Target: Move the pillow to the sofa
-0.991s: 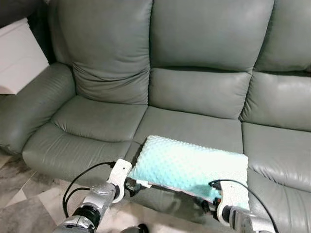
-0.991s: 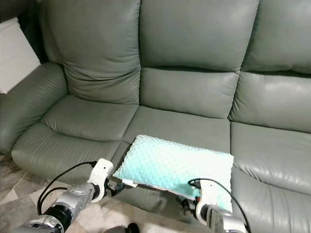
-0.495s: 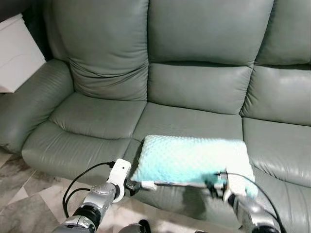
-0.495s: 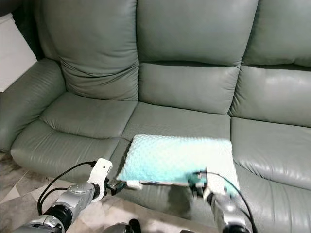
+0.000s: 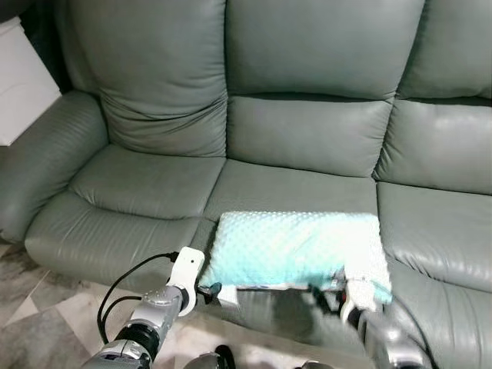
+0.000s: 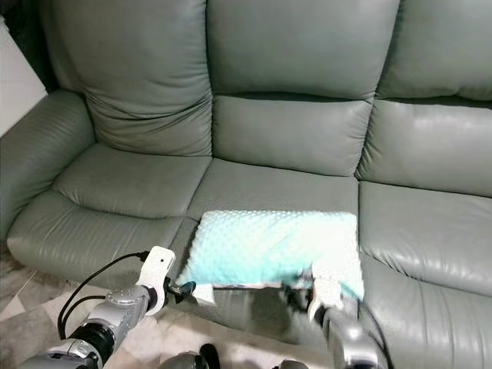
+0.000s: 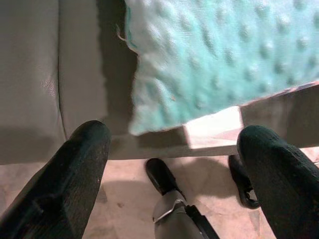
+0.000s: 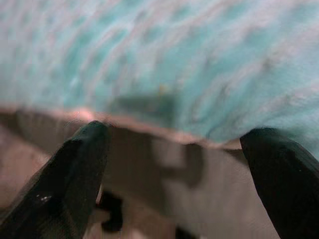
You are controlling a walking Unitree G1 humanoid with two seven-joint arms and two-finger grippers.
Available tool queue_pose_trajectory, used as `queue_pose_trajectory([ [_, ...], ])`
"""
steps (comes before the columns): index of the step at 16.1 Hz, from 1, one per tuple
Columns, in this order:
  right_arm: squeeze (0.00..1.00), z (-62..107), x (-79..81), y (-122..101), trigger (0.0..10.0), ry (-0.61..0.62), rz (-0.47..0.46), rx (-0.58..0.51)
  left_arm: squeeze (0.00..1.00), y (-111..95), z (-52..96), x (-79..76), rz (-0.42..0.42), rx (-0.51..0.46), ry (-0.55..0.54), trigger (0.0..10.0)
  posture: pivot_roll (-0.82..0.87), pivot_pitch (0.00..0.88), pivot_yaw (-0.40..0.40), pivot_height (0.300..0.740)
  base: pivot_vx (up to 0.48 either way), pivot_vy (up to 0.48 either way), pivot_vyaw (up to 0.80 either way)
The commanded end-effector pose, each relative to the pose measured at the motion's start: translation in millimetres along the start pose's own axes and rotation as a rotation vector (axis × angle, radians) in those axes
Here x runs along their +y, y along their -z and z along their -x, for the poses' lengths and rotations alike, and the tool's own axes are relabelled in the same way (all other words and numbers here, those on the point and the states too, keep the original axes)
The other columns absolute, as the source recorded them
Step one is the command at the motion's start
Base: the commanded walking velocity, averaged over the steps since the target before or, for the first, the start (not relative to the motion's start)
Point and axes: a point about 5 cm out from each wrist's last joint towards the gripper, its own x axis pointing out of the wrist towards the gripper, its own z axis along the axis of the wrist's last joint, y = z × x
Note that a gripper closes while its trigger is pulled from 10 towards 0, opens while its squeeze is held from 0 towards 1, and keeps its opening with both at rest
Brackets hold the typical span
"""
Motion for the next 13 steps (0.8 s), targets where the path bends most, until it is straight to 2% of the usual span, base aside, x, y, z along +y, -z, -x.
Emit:
queue_pose_trajectory([
  [1, 0.00, 4.8, 5.6, 7, 10.0, -0.027, 0.010, 0.013, 0.00, 3, 1.5, 5.4, 0.007, 0.010, -0.030, 10.0, -0.16, 0.155, 0.115, 0.740, 0.000, 0.000, 0.00],
  [5, 0.00, 26.0, 4.8, 8, 10.0, 0.027, 0.048, -0.045, 0.00, -8, 0.9, 7.2, 0.036, -0.051, -0.052, 10.0, -0.19, 0.123, 0.108, 0.740, 0.000, 0.000, 0.00],
  [6, 0.00, 34.6, 10.4, -4, 10.0, 0.053, 0.096, -0.101, 0.00, -16, 3.1, 13.7, 0.040, -0.109, -0.085, 10.0, -0.20, 0.106, 0.102, 0.740, 0.000, 0.000, 0.00],
  [7, 0.00, 35.8, 11.8, -10, 10.0, 0.063, 0.106, -0.123, 0.00, -19, 4.0, 16.4, 0.043, -0.133, -0.102, 10.0, -0.20, 0.099, 0.097, 0.740, 0.000, 0.000, 0.00],
  [9, 0.00, 34.9, 20.0, -38, 10.0, 0.090, 0.157, -0.218, 0.00, -25, 9.8, 28.3, 0.090, -0.213, -0.161, 10.0, -0.21, 0.065, 0.077, 0.740, 0.000, 0.000, 0.00],
  [11, 0.00, 25.4, 29.7, -62, 10.0, 0.063, 0.202, -0.269, 0.00, -27, 16.0, 39.6, 0.162, -0.283, -0.245, 10.0, -0.20, 0.023, 0.056, 0.740, 0.000, 0.000, 0.00],
  [13, 0.00, 17.1, 33.5, -75, 10.0, 0.052, 0.236, -0.284, 0.00, -23, 19.6, 45.0, 0.213, -0.314, -0.294, 10.0, -0.19, 0.000, 0.045, 0.740, 0.000, 0.000, 0.00],
])
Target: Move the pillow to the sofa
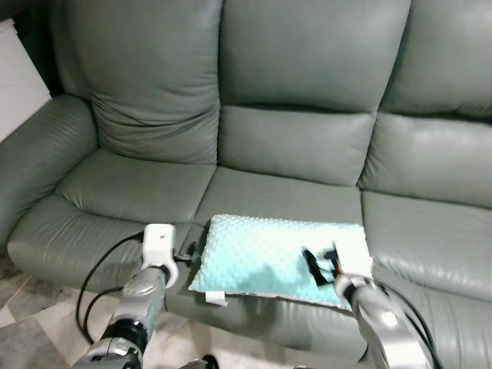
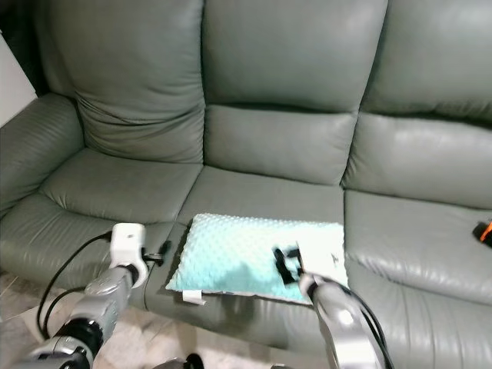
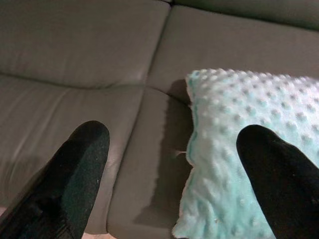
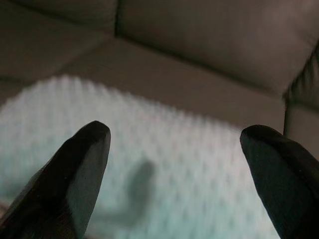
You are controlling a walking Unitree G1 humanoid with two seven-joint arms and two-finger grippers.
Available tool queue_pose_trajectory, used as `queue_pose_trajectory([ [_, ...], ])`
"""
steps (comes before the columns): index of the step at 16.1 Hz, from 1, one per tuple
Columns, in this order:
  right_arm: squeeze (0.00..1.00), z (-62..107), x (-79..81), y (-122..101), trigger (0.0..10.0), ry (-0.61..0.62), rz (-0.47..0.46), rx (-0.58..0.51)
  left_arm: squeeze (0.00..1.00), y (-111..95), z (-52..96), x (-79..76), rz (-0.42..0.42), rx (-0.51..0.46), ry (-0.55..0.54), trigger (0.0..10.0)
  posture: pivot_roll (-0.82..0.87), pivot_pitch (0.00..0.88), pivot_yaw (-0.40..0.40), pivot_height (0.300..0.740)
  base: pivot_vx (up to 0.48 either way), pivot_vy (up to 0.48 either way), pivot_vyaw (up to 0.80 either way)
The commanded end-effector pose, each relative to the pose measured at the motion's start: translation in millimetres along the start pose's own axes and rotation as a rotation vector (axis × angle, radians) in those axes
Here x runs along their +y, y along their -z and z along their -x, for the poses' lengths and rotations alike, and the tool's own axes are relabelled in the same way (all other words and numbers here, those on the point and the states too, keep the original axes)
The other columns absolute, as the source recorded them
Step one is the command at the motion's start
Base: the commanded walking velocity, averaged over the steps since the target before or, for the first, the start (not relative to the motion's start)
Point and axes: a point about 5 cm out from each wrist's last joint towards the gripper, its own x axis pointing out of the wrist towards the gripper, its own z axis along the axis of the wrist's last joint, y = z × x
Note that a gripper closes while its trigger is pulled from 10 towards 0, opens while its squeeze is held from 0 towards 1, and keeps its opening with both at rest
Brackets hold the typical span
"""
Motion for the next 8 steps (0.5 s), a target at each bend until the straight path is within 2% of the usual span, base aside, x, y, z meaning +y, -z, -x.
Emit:
queue_pose_trajectory([
  [1, 0.00, -1.0, 2.8, 6, 10.0, -0.005, 0.004, 0.032, 0.00, 3, 3.5, 9.2, 0.019, -0.009, -0.045, 10.0, -0.19, 0.000, 0.044, 0.740, 0.000, 0.000, 0.00],
  [3, 0.00, -9.1, -1.5, -3, 10.0, 0.016, 0.015, 0.013, 0.00, 0, 5.0, 12.9, 0.023, -0.055, -0.093, 10.0, -0.19, 0.000, 0.045, 0.740, 0.000, 0.000, 0.00],
  [5, 0.00, -11.8, -6.5, -8, 10.0, 0.038, 0.014, -0.005, 0.00, -14, 3.4, 14.8, -0.021, -0.121, -0.134, 10.0, -0.20, 0.000, 0.054, 0.740, 0.000, 0.000, 0.00],
  [8, 0.00, -11.2, -14.9, -8, 10.0, 0.078, -0.001, -0.014, 0.00, -29, 1.5, 9.9, 0.015, -0.192, -0.100, 10.0, -0.20, 0.000, 0.055, 0.740, 0.000, 0.000, 0.00],
])
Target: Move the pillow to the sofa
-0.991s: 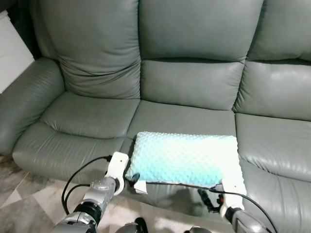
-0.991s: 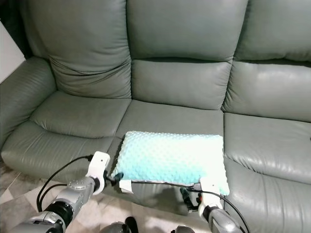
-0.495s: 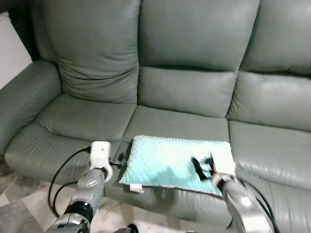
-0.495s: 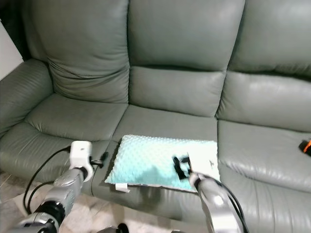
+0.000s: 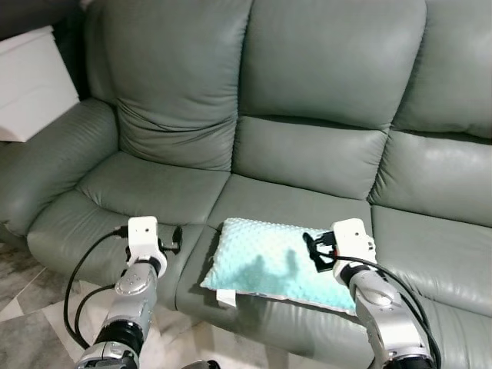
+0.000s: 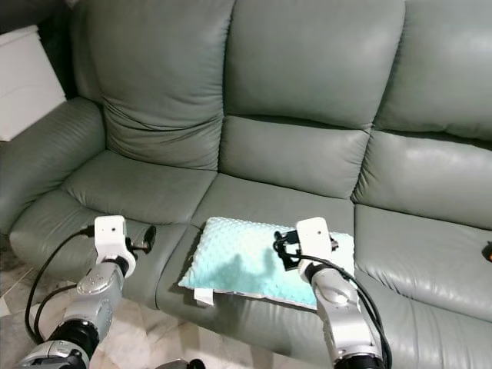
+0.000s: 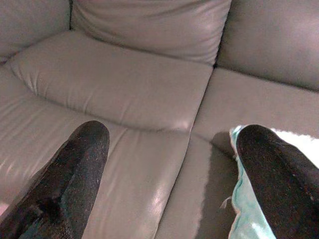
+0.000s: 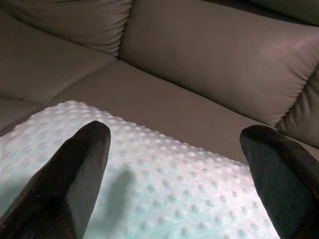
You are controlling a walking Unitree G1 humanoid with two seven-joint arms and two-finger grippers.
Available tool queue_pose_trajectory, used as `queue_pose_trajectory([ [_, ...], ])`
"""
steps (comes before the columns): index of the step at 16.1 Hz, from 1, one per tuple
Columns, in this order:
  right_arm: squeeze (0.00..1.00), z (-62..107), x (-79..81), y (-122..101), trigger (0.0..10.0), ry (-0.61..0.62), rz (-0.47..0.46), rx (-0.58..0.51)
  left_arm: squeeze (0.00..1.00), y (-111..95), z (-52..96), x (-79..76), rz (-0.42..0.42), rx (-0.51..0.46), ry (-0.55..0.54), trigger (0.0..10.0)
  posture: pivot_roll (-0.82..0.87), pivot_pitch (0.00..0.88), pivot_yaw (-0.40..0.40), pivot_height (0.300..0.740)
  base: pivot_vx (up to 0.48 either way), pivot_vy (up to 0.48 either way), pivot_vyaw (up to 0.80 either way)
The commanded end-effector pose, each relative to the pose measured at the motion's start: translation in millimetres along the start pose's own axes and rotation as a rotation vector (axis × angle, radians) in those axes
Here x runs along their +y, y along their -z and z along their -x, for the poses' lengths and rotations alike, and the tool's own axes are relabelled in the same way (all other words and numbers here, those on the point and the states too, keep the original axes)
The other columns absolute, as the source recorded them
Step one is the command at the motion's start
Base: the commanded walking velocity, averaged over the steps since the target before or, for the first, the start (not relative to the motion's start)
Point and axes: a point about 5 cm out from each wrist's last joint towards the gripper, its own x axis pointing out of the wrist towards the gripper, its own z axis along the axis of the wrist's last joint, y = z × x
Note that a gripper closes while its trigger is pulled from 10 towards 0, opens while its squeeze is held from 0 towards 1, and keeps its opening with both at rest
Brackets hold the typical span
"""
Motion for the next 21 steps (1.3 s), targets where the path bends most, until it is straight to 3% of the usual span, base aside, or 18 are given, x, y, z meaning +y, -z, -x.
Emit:
queue_pose_trajectory([
  [1, 0.00, -2.1, -4.3, -1, 10.0, 0.017, -0.008, -0.005, 0.00, -8, -2.2, -1.3, 0.021, -0.039, 0.000, 10.0, -0.19, 0.000, 0.041, 0.740, 0.000, 0.000, 0.00],
  [4, 0.00, -10.5, 2.2, -8, 10.0, -0.028, 0.015, -0.022, 0.00, -16, -3.8, 0.3, 0.068, -0.071, -0.039, 10.0, -0.16, 0.000, -0.004, 0.740, 0.000, 0.000, 0.00],
  [6, 0.00, -21.8, 6.7, -18, 10.0, -0.057, 0.028, -0.044, 0.00, -9, -1.0, 7.6, 0.111, -0.057, -0.092, 10.0, -0.13, 0.000, -0.012, 0.740, 0.000, 0.000, 0.00],
  [10, 0.00, -30.6, 9.2, -21, 10.0, -0.051, 0.012, -0.056, 0.00, -16, -3.5, 6.7, 0.071, -0.067, -0.065, 10.0, -0.11, 0.000, 0.020, 0.740, 0.000, 0.000, 0.00],
  [12, 0.00, -34.7, 9.9, -23, 10.0, -0.042, 0.018, -0.063, 0.00, -21, -6.9, 6.4, 0.007, -0.072, -0.067, 10.0, -0.11, 0.000, 0.026, 0.740, 0.000, 0.000, 0.00],
  [16, 0.00, -38.7, 9.8, -23, 10.0, -0.033, 0.029, -0.069, 0.00, -16, -7.1, 7.1, 0.077, -0.042, -0.048, 10.0, -0.10, 0.000, 0.017, 0.740, 0.000, 0.000, 0.00],
  [19, 0.00, -43.7, 8.0, -24, 10.0, -0.029, 0.081, -0.056, 0.00, -22, -12.2, 6.0, 0.051, -0.042, -0.070, 10.0, -0.10, 0.000, -0.060, 0.740, 0.000, 0.000, 0.00],
  [21, 0.00, -45.9, 10.0, -27, 10.0, -0.057, 0.123, -0.055, 0.00, -30, -16.3, 9.9, 0.057, -0.050, -0.078, 10.0, -0.11, 0.000, -0.066, 0.740, 0.000, 0.000, 0.00],
])
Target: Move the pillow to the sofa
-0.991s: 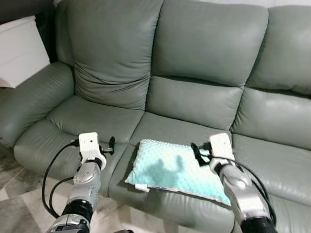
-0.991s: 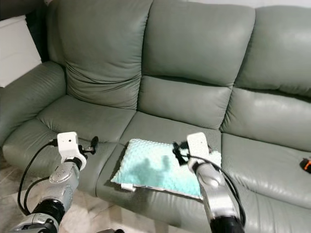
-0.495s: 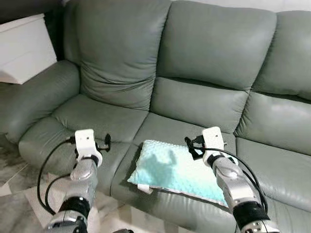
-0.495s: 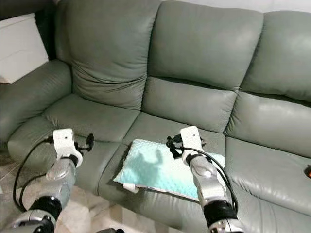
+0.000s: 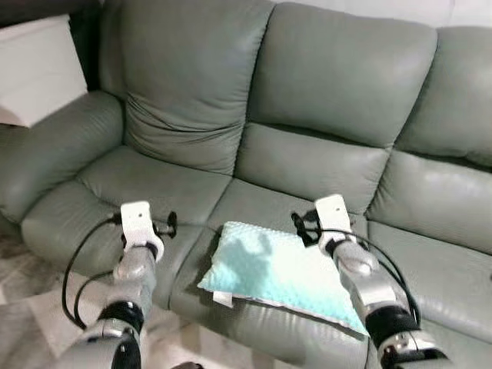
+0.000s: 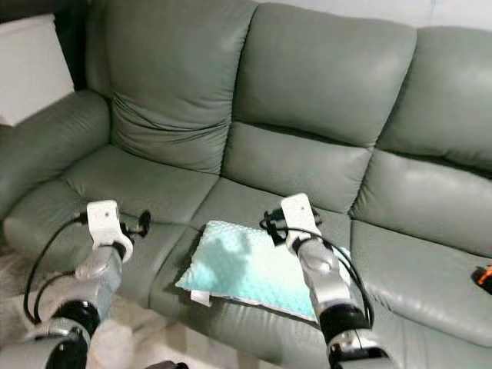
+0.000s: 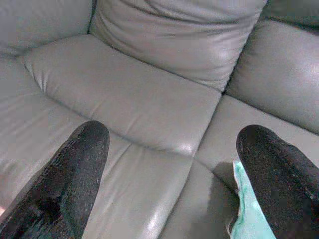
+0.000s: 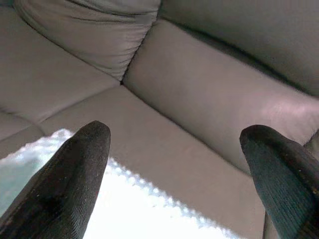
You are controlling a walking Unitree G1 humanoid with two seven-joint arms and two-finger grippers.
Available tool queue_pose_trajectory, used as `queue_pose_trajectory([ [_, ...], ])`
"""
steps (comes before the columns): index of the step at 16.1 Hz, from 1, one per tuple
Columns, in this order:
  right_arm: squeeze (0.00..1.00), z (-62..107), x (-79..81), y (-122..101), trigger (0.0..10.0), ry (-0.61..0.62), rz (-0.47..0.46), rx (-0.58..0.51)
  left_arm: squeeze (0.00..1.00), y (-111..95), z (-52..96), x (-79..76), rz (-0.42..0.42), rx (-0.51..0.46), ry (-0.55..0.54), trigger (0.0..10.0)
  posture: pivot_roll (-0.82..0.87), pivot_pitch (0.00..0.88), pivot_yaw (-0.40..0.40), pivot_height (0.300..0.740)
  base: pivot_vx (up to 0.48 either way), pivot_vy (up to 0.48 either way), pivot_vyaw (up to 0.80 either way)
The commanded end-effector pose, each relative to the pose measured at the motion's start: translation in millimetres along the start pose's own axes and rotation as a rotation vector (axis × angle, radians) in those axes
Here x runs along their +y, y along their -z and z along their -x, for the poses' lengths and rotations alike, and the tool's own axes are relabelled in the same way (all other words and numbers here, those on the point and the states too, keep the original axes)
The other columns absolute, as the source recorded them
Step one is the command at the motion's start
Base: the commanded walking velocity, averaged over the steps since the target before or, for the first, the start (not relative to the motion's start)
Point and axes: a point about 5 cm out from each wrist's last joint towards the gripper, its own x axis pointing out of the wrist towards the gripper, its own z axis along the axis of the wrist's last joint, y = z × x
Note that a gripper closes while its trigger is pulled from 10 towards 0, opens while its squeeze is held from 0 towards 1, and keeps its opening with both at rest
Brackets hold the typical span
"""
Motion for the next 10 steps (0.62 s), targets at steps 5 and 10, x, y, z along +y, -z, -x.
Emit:
queue_pose_trajectory([
  [5, 0.00, -3.2, -7.1, 1, 10.0, 0.047, -0.032, -0.001, 0.00, 2, 0.1, 11.4, 0.084, 0.017, -0.070, 10.0, -0.14, 0.000, 0.042, 0.740, 0.000, 0.000, 0.00],
  [10, 0.00, -0.5, -16.7, 2, 10.0, 0.105, -0.092, -0.047, 0.00, 11, 1.9, -2.7, 0.062, 0.046, -0.012, 10.0, -0.15, 0.000, 0.076, 0.740, 0.000, 0.000, 0.00],
])
